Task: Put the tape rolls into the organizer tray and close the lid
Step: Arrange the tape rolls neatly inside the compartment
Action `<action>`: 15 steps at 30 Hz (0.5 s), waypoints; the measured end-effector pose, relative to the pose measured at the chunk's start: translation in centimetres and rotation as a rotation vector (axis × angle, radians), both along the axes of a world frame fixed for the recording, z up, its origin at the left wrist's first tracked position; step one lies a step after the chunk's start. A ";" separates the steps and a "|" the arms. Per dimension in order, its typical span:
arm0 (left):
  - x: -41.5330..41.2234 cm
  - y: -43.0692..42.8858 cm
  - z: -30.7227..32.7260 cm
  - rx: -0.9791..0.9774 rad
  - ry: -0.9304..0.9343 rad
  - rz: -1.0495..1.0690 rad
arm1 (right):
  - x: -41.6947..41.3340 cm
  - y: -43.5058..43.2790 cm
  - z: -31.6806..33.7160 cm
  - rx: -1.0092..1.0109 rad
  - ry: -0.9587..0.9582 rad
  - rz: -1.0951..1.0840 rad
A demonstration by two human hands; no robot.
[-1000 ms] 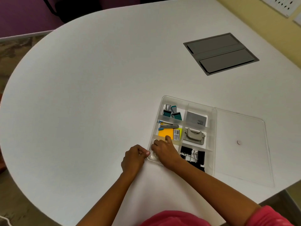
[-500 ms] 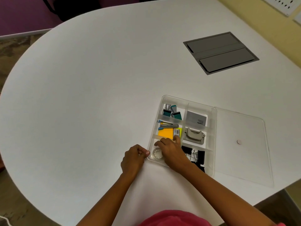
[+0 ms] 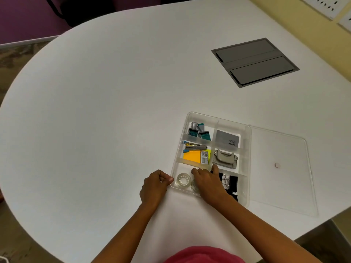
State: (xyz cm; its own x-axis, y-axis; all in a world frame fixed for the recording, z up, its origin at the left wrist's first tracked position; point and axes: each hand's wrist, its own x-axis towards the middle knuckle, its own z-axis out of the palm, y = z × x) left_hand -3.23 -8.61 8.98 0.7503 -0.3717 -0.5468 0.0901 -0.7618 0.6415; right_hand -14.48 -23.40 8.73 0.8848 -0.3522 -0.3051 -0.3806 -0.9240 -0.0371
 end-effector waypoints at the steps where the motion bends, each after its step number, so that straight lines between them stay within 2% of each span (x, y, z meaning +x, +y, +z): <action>1: 0.0 0.0 0.0 -0.001 0.001 0.000 | 0.2 0.0 0.0 0.013 -0.010 -0.010; 6: 0.0 0.0 0.1 0.006 0.000 -0.003 | 1.7 0.9 0.1 0.075 -0.138 0.017; 15: 0.0 -0.1 0.3 0.009 -0.001 -0.015 | 4.0 1.7 -0.2 0.067 -0.010 0.106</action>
